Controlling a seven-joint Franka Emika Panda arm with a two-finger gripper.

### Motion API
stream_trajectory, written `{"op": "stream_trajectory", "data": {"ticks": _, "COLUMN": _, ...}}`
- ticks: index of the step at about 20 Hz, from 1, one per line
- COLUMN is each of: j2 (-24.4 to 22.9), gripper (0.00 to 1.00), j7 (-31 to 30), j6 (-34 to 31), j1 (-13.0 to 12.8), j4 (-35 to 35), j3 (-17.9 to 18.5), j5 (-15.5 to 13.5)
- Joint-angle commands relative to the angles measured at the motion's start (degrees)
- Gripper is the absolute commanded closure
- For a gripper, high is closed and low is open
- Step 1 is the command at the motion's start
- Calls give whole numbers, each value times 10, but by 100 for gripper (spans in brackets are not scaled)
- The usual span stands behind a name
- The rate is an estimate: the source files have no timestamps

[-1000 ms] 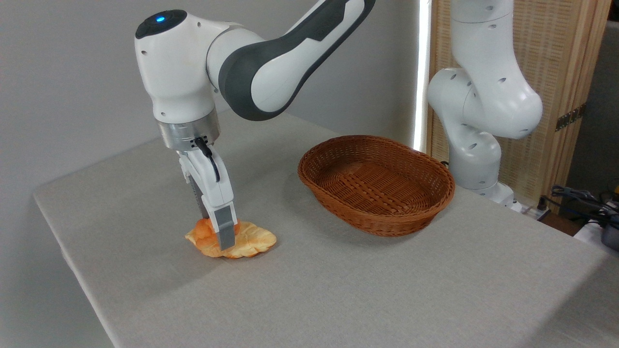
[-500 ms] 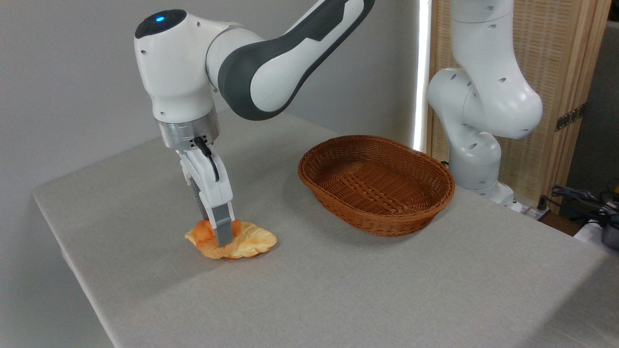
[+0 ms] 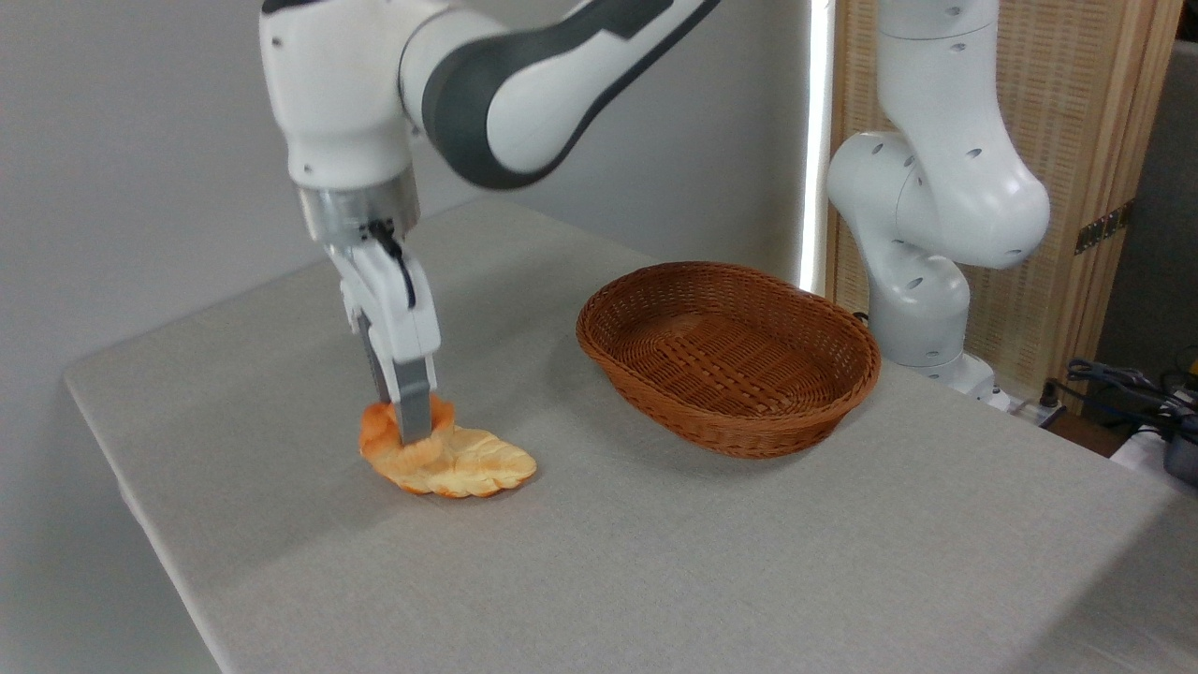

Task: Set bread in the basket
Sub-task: 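Lift the orange bun up off the flat golden pastry, then carry the held bun over the wicker basket and lower it inside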

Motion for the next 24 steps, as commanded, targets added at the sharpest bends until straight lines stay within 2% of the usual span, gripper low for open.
{"op": "stream_trajectory", "data": {"ticks": 1, "j2": -58, "gripper": 47, "j7": -23, "j6": -68, "j1": -3, "j4": -6, "j3": 1, "j5": -1}}
{"op": "stream_trajectory", "data": {"ticks": 5, "j2": -106, "gripper": 43, "j7": -75, "j6": -149, "j1": -3, "j4": -13, "j3": 0, "j5": -7}}
{"op": "stream_trajectory", "data": {"ticks": 7, "j2": -136, "gripper": 42, "j7": -79, "j6": -192, "j1": -3, "j4": -37, "j3": 1, "j5": -7}}
{"op": "stream_trajectory", "data": {"ticks": 10, "j2": -200, "gripper": 41, "j7": -80, "j6": -215, "j1": -5, "j4": -119, "j3": 0, "j5": -7}}
{"op": "stream_trajectory", "data": {"ticks": 12, "j2": -241, "gripper": 34, "j7": -79, "j6": -216, "j1": -7, "j4": -177, "j3": 0, "j5": -7}}
{"op": "stream_trajectory", "data": {"ticks": 14, "j2": -264, "gripper": 32, "j7": -78, "j6": -234, "j1": -7, "j4": -212, "j3": 0, "j5": -7}}
{"op": "stream_trajectory", "data": {"ticks": 15, "j2": -270, "gripper": 31, "j7": -77, "j6": -246, "j1": -7, "j4": -226, "j3": 0, "j5": -7}}
{"op": "stream_trajectory", "data": {"ticks": 16, "j2": -271, "gripper": 26, "j7": -78, "j6": -256, "j1": -7, "j4": -233, "j3": 0, "j5": -7}}
{"op": "stream_trajectory", "data": {"ticks": 17, "j2": -271, "gripper": 16, "j7": -78, "j6": -266, "j1": -9, "j4": -239, "j3": -2, "j5": -7}}
{"op": "stream_trajectory", "data": {"ticks": 18, "j2": -269, "gripper": 1, "j7": -80, "j6": -273, "j1": -11, "j4": -243, "j3": -14, "j5": -7}}
{"op": "stream_trajectory", "data": {"ticks": 24, "j2": -231, "gripper": 0, "j7": -89, "j6": -268, "j1": -12, "j4": -250, "j3": -43, "j5": -8}}
